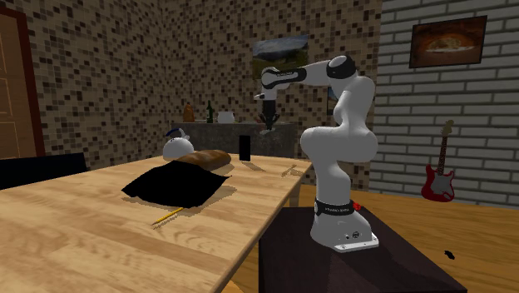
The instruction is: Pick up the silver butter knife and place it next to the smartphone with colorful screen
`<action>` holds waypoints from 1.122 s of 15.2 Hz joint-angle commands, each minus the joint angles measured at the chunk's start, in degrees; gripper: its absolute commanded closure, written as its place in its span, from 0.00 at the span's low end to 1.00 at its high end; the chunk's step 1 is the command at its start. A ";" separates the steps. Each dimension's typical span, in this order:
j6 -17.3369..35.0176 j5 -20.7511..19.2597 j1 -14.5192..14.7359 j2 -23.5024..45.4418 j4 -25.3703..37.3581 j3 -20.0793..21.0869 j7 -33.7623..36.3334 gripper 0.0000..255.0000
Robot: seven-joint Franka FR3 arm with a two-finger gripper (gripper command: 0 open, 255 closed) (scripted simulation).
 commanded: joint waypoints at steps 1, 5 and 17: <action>1.23 -0.42 -0.67 -0.38 -1.65 -0.06 0.48 1.00; 3.53 -1.48 -1.15 -1.28 -4.17 -0.91 1.31 1.00; 10.02 -5.17 -1.29 -4.01 -10.26 -4.65 3.74 1.00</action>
